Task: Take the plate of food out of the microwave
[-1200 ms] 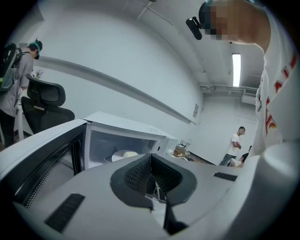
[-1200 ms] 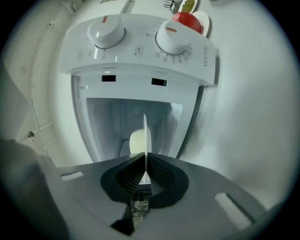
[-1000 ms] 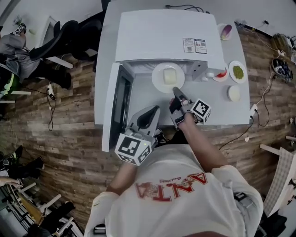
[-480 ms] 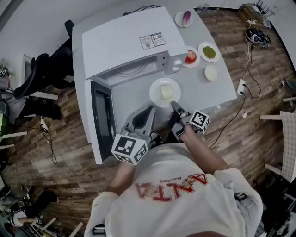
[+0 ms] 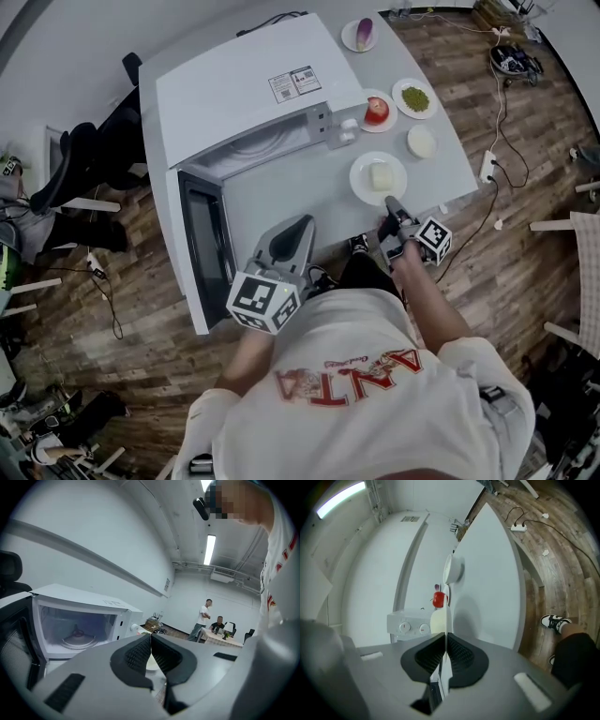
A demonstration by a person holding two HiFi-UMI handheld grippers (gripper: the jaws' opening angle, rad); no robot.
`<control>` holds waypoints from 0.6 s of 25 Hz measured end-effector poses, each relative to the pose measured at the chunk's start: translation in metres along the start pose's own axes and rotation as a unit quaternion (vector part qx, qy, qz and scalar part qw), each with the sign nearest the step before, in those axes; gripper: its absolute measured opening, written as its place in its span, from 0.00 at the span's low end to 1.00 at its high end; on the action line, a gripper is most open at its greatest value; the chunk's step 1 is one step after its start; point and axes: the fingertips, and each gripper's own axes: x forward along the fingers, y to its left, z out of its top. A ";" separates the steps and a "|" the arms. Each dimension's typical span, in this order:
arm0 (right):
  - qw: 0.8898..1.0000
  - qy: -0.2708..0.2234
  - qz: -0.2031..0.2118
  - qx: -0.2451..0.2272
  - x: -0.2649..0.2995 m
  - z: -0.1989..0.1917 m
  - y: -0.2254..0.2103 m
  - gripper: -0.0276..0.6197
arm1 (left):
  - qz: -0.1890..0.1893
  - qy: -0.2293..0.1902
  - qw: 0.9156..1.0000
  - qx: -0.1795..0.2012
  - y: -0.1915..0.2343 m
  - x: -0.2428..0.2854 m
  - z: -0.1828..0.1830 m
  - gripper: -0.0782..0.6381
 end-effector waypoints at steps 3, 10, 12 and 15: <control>1.000 -0.018 -0.010 -0.003 0.000 0.018 -0.009 0.07 | 0.007 0.002 1.000 -0.001 0.001 -0.003 -0.001 0.12; 0.999 -0.039 -0.030 0.013 0.003 0.036 -0.026 0.07 | 0.018 -0.001 1.000 -0.002 0.003 -0.007 -0.001 0.12; 0.999 -0.039 -0.035 0.013 0.004 0.037 -0.028 0.07 | 0.021 -0.001 1.000 -0.005 0.005 -0.007 -0.001 0.12; 0.999 -0.033 -0.043 0.003 0.005 0.037 -0.029 0.07 | 0.022 0.002 1.000 -0.008 0.005 -0.005 -0.004 0.12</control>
